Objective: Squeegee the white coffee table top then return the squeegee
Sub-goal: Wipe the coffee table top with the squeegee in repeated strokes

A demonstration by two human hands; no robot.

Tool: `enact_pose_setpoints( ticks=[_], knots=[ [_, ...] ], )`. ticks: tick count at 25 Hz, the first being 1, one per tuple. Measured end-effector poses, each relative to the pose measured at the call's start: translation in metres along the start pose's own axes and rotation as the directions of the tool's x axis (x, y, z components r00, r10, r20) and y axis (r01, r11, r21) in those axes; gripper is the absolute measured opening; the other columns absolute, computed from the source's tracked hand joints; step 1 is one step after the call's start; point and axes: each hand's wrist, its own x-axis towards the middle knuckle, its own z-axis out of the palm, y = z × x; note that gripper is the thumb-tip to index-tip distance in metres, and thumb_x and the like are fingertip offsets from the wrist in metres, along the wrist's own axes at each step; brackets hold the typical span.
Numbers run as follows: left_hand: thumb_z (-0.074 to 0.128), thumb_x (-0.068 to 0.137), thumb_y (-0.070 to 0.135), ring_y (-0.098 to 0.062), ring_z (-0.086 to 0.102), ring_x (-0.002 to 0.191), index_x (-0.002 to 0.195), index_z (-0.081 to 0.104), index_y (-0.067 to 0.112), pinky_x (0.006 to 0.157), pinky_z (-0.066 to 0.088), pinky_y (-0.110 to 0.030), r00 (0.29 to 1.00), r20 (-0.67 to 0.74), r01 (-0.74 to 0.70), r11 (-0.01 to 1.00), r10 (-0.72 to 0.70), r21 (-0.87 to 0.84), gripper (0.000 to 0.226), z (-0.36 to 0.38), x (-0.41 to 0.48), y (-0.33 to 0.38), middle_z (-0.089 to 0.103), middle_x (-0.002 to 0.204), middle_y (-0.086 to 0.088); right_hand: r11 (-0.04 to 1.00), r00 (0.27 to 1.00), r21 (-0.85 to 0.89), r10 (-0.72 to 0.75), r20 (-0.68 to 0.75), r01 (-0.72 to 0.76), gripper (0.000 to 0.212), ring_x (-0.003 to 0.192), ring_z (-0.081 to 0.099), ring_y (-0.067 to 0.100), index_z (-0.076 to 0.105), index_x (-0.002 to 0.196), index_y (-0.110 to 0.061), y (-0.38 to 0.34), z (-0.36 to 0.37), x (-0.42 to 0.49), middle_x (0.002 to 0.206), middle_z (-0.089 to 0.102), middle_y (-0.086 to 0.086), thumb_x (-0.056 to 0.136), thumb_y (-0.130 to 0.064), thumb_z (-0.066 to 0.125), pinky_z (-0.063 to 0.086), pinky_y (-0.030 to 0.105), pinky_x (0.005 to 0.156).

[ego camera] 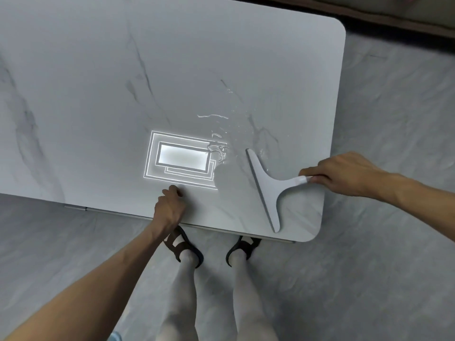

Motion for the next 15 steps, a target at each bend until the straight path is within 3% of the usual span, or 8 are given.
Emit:
enact_pose_setpoints(
  ticks=[3, 8, 12, 15],
  knots=[
    [0.035, 0.091, 0.005, -0.036, 0.057, 0.084, 0.112, 0.052, 0.007, 0.072, 0.045, -0.037, 0.996, -0.079, 0.037, 0.999, -0.035, 0.025, 0.027, -0.009, 0.002, -0.016, 0.064, 0.103, -0.022, 0.98, 0.979, 0.021, -0.2, 0.028, 0.2, 0.036, 0.066, 0.049, 0.007, 0.042, 0.126, -0.057, -0.05, -0.01, 0.039, 0.07, 0.045, -0.016, 0.097, -0.054, 0.022, 0.029, 0.025, 0.051],
    [0.038, 0.09, 0.0, -0.032, 0.054, 0.08, 0.111, 0.049, 0.005, 0.068, 0.041, -0.035, 0.977, -0.2, 0.07, 0.998, -0.067, 0.008, 0.024, -0.026, 0.007, -0.046, 0.062, 0.095, -0.016, 0.892, 0.893, 0.141, -0.442, 0.08, 0.429, 0.033, 0.083, 0.061, 0.018, 0.052, 0.126, -0.048, -0.166, 0.0, 0.123, 0.089, 0.065, -0.006, 0.1, -0.046, 0.032, 0.047, 0.033, 0.067],
    [0.038, 0.087, -0.002, -0.028, 0.05, 0.076, 0.111, 0.048, 0.008, 0.066, 0.037, -0.034, 0.973, -0.209, 0.101, 0.995, -0.098, 0.002, 0.028, -0.025, 0.012, -0.053, 0.056, 0.086, -0.008, 0.893, 0.892, 0.137, -0.443, 0.09, 0.429, 0.031, 0.086, 0.061, 0.022, 0.052, 0.123, -0.048, -0.176, 0.004, 0.149, 0.086, 0.061, -0.007, 0.1, -0.046, 0.031, 0.044, 0.033, 0.067],
    [0.038, 0.086, -0.001, -0.028, 0.051, 0.077, 0.115, 0.046, 0.008, 0.065, 0.036, -0.033, 0.985, -0.15, 0.089, 0.996, -0.087, 0.007, 0.031, -0.018, 0.014, -0.046, 0.055, 0.091, -0.008, 0.93, 0.941, 0.173, -0.336, 0.05, 0.323, 0.033, 0.098, 0.061, 0.024, 0.05, 0.125, -0.053, -0.134, -0.002, 0.15, 0.102, 0.065, -0.007, 0.099, -0.05, 0.03, 0.042, 0.034, 0.072]
  ],
)
